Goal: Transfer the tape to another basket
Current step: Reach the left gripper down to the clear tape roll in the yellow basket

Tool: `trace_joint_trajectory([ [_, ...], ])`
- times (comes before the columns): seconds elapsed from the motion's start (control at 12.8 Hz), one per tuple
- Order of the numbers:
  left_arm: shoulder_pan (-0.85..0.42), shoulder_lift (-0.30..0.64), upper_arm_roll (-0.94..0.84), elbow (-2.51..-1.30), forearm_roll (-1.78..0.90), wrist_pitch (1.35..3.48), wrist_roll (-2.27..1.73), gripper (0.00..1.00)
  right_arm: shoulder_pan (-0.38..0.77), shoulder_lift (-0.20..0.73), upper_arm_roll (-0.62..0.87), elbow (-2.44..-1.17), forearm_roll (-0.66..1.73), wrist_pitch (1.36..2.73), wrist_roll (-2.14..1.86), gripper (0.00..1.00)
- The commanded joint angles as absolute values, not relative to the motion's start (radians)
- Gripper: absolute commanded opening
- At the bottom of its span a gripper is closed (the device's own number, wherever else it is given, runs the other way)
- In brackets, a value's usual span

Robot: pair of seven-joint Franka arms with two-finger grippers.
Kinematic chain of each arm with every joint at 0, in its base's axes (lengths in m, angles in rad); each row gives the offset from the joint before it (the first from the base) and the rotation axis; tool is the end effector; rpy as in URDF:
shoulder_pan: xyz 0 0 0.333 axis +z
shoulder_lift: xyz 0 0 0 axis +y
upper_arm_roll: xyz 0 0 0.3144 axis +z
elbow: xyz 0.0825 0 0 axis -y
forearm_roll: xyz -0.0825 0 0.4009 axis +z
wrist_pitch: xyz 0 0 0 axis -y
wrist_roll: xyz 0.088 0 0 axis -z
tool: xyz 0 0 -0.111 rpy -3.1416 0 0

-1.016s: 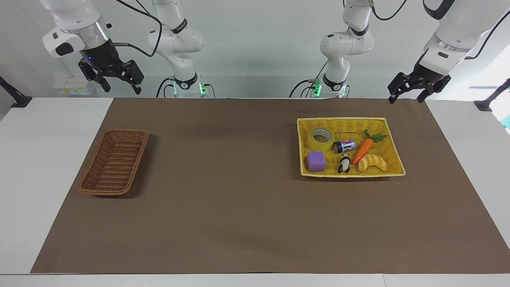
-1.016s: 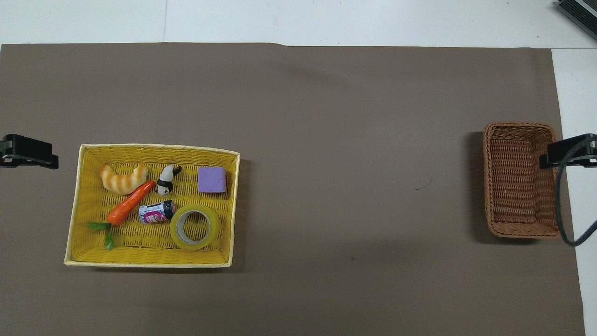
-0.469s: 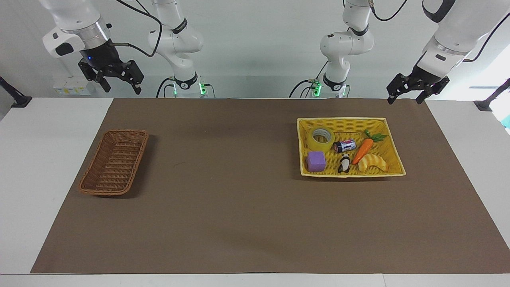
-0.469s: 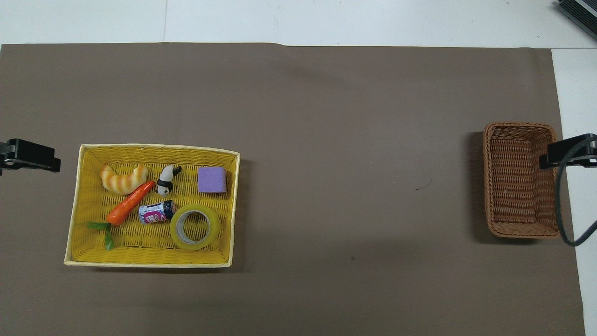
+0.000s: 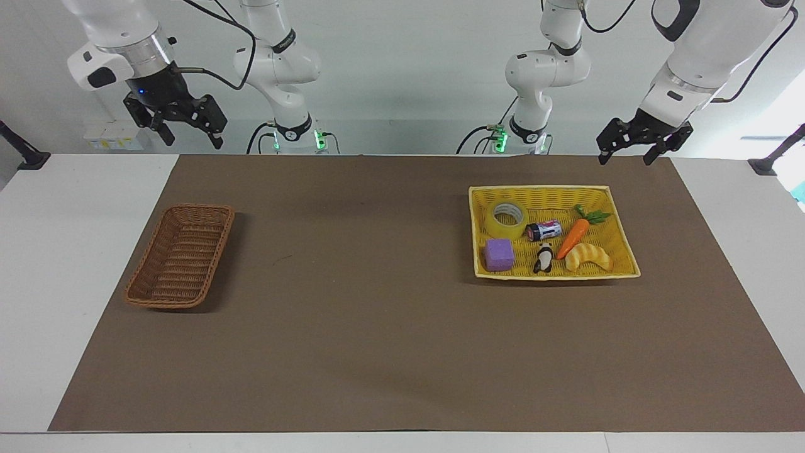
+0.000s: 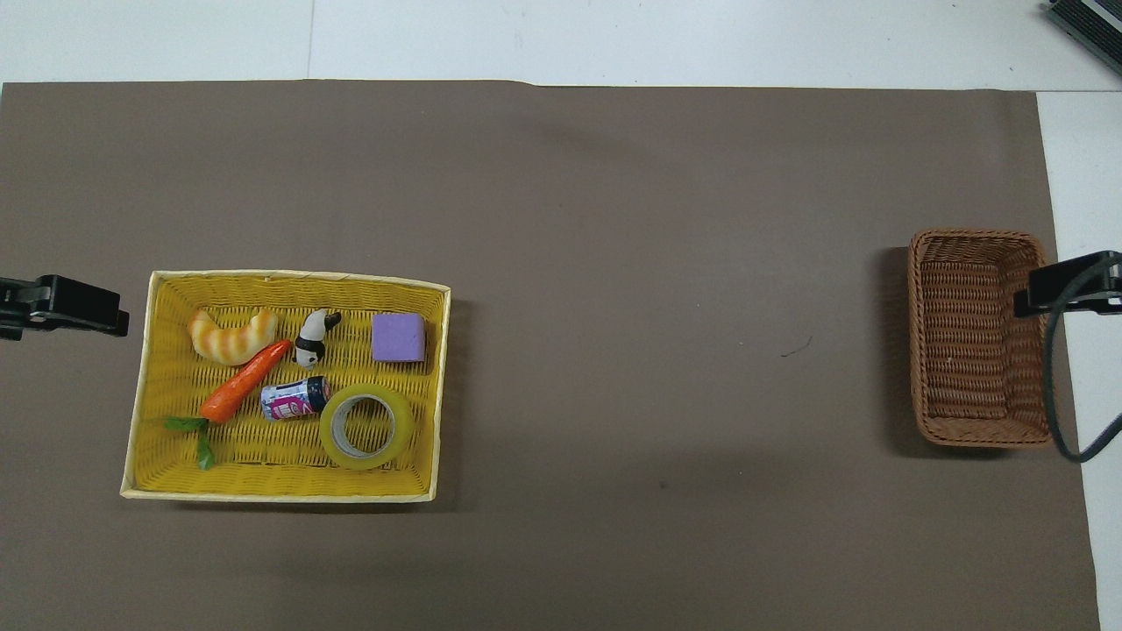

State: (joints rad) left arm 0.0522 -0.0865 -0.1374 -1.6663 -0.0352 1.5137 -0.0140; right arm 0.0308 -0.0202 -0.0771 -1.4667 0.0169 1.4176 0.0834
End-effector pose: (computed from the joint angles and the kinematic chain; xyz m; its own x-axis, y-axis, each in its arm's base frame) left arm 0.5348 -0.0528 0.6152 0.9952 -0.0717 -0.0672 -0.0703 -0.9973 0.0224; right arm 0.5480 -0.0238 0.6671 0.9915 -0.1267 -0.0304 -0.1272 -0.9918 -0.0158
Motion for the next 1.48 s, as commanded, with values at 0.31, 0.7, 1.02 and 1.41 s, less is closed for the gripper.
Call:
trace_joint_trajectory([
  [0.31, -0.075, -0.181, -0.127, -1.899, -0.049, 1.679, -0.155, 1.00, 0.023, -0.028, -0.074, -1.463, 0.028, 1.424, 0.064, 1.00],
  [0.7, -0.106, -0.215, -0.127, -2.069, -0.049, 1.813, -0.158, 1.00, 0.023, -0.028, -0.074, -1.463, 0.028, 1.425, 0.064, 1.00],
  [1.02, -0.120, -0.219, -0.127, -2.202, -0.051, 1.952, -0.158, 1.00, 0.023, -0.028, -0.074, -1.463, 0.028, 1.425, 0.064, 1.00],
  [1.41, -0.120, -0.215, -0.127, -2.418, -0.098, 2.184, -0.163, 1.00, 0.023, -0.028, -0.074, -1.463, 0.028, 1.425, 0.064, 1.00],
])
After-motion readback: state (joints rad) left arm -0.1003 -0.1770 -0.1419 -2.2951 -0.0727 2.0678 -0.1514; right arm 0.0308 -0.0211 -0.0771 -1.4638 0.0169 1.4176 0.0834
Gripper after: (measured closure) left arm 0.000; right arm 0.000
